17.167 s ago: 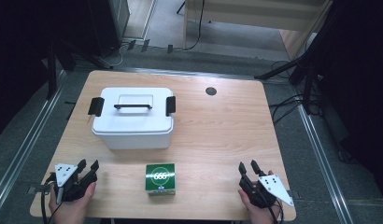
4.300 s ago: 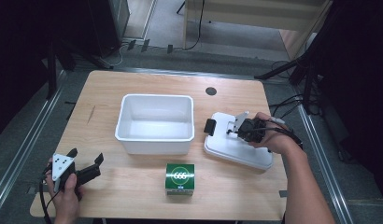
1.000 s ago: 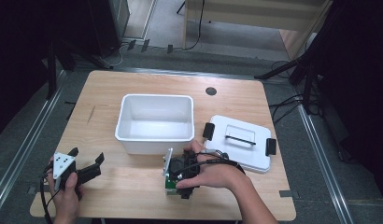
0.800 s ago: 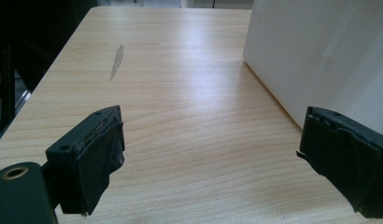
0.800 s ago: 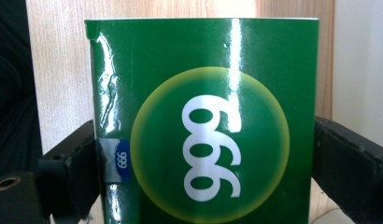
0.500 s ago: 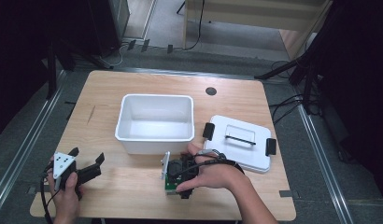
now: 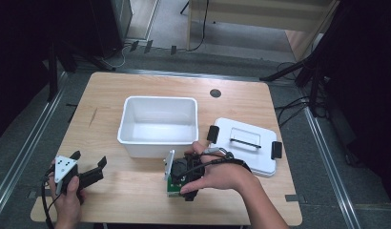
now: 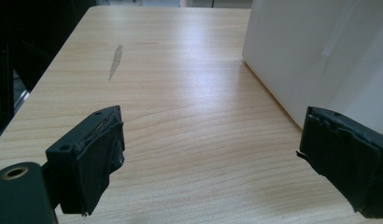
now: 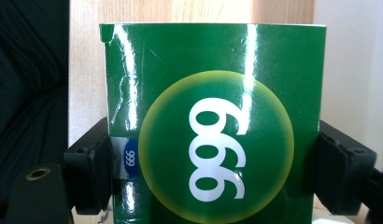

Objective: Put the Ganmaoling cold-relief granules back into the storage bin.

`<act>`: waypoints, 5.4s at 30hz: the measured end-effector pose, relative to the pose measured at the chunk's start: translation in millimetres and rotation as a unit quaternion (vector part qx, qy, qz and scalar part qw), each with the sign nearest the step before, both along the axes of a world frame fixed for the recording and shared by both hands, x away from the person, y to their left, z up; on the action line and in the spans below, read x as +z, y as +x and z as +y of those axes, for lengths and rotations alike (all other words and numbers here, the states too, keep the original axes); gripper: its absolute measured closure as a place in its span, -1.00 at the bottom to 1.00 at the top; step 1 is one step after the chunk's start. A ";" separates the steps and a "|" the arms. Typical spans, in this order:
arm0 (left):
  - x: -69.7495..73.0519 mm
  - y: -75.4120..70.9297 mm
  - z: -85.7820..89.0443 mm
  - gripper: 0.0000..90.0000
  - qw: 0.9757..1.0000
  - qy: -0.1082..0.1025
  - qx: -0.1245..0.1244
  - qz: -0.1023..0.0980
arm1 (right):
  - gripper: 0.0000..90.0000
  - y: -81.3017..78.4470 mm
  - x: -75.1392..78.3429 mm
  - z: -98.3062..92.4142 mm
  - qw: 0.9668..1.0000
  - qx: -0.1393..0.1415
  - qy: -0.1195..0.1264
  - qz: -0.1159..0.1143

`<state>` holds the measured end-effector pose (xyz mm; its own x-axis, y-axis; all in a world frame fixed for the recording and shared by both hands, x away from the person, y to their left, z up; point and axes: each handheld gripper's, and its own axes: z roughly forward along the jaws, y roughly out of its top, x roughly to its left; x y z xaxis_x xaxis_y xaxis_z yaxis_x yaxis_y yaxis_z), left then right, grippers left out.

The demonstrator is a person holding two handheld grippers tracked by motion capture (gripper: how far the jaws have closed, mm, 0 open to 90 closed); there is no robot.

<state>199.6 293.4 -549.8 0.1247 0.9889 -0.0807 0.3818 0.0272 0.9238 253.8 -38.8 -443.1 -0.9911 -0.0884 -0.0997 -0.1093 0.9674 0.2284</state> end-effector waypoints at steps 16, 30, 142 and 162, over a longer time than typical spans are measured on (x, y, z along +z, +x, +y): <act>-0.1 0.6 -0.6 -0.84 1.000 0.001 0.002 -0.001 | -0.65 7.4 46.9 -6.3 1.000 -0.008 0.002 -0.007; -0.2 0.7 -0.8 -0.84 1.000 0.002 0.002 0.000 | -0.65 18.0 86.5 -4.9 1.000 -0.002 -0.006 -0.013; -0.2 0.4 0.2 -0.84 1.000 -0.006 -0.001 -0.001 | -0.66 170.0 5.5 33.4 0.998 -0.027 -0.045 -0.033; -0.3 0.4 0.0 -0.84 1.000 -0.006 0.000 -0.002 | -0.62 168.5 16.0 30.3 0.997 -0.054 -0.048 -0.027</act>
<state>200.0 293.4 -550.1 0.1261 0.9877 -0.0921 0.3774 0.0381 0.9253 422.2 -8.5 -427.1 -0.9887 0.0064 -0.1495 -0.0134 0.9913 0.1308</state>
